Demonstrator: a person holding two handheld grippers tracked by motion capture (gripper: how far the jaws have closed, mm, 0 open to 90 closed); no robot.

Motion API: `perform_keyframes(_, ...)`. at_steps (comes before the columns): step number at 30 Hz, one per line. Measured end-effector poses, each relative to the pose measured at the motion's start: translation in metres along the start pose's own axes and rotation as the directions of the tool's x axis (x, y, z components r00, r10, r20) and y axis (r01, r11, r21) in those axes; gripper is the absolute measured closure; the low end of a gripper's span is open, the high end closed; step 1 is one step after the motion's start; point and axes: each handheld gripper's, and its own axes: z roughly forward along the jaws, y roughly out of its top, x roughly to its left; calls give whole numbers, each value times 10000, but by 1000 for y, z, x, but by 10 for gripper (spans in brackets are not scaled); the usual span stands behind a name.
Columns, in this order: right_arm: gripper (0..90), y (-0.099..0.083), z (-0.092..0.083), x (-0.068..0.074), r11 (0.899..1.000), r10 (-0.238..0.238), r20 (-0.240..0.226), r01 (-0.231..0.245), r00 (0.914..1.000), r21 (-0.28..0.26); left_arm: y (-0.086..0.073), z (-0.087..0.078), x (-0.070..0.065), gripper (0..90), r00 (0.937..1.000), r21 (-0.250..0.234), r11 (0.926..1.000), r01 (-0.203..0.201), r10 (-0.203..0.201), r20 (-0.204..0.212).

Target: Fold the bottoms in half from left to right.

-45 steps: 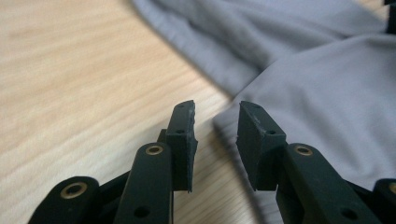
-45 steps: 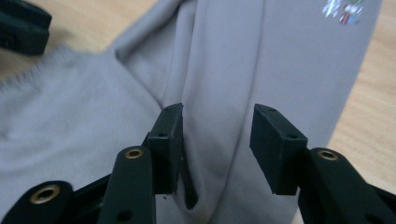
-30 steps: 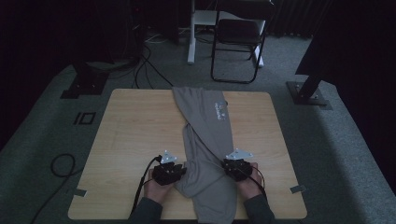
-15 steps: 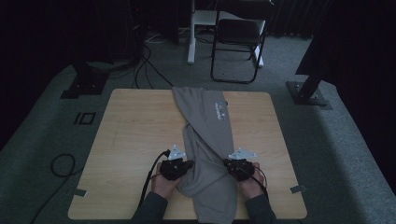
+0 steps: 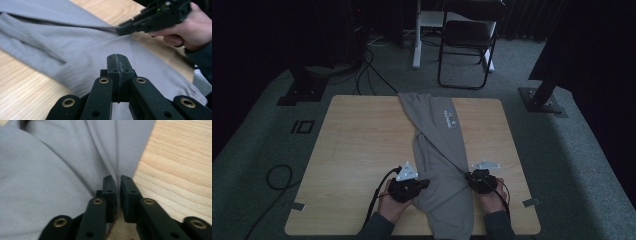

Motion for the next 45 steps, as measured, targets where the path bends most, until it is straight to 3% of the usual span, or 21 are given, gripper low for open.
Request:
perform_keyframes(2,709,2,-2,2,9999,-91,143,93,9999,-133,1,4,2,900,9996,108,9999,-82,85,-260)
perform_keyframes(5,685,4,-5,6,9988,-191,16,191,9998,-457,3,9,12,865,9975,158,9999,16,-5,-702)
perform_keyframes(7,655,11,-11,18,9926,-676,-226,649,9975,-1022,7,15,24,832,9943,250,9996,157,-130,-1060)
perform_keyframes(8,655,11,-11,18,9926,-676,-226,649,9975,-1022,9,19,31,832,9931,234,9992,326,-298,-1132)
perform_keyframes(10,651,16,-6,27,9907,-907,-761,822,9930,-1085,17,33,45,817,9891,453,9981,416,-347,-1432)
perform_keyframes(11,651,16,-6,27,9907,-907,-761,822,9930,-1085,19,38,50,817,9881,576,9976,377,-286,-1513)
perform_keyframes(13,647,18,-2,32,9908,-967,-1072,854,9895,-1053,26,56,60,808,9884,909,9950,414,-275,-1493)
perform_keyframes(16,607,23,7,43,9874,-1351,-1475,1208,9798,-1020,29,78,66,804,9877,1492,9885,250,-14,-1563)
perform_keyframes(19,564,25,21,50,9870,-1555,-1536,1472,9758,-646,25,92,71,860,9819,2131,9769,184,225,-1879)
perform_keyframes(20,563,25,24,51,9874,-1556,-1554,1489,9755,-541,23,94,73,869,9829,2041,9788,179,203,-1832)
perform_keyframes(22,563,25,24,51,9874,-1556,-1554,1489,9755,-541,23,94,76,872,9837,1967,9802,231,128,-1796)
perform_keyframes(23,561,25,27,51,9870,-1590,-1550,1535,9750,-470,23,93,82,872,9793,1885,9817,285,104,-2023)
perform_keyframes(25,646,28,32,53,9856,-1683,-1717,1624,9707,-481,22,92,87,884,9759,1807,9829,364,39,-2181)
perform_keyframes(28,690,30,31,59,9813,-1924,-1912,1892,9625,-349,21,88,99,888,9705,1669,9840,620,-204,-2401)
perform_keyframes(34,860,22,21,69,9715,-2367,-2239,2341,9454,-382,18,76,118,889,9569,1561,9822,1044,-564,-2849)
perform_keyframes(38,878,11,11,73,9664,-2563,-2379,2538,9368,-418,15,67,128,888,9484,1513,9808,1230,-713,-3089)
perform_keyframes(43,878,0,2,72,9683,-2466,-2691,2481,9310,-290,10,57,138,888,9292,1395,9793,1469,-883,-3589)
perform_keyframes(45,875,-4,0,74,9682,-2470,-2782,2480,9282,-323,8,53,142,888,9275,1285,9779,1650,-1095,-3574)
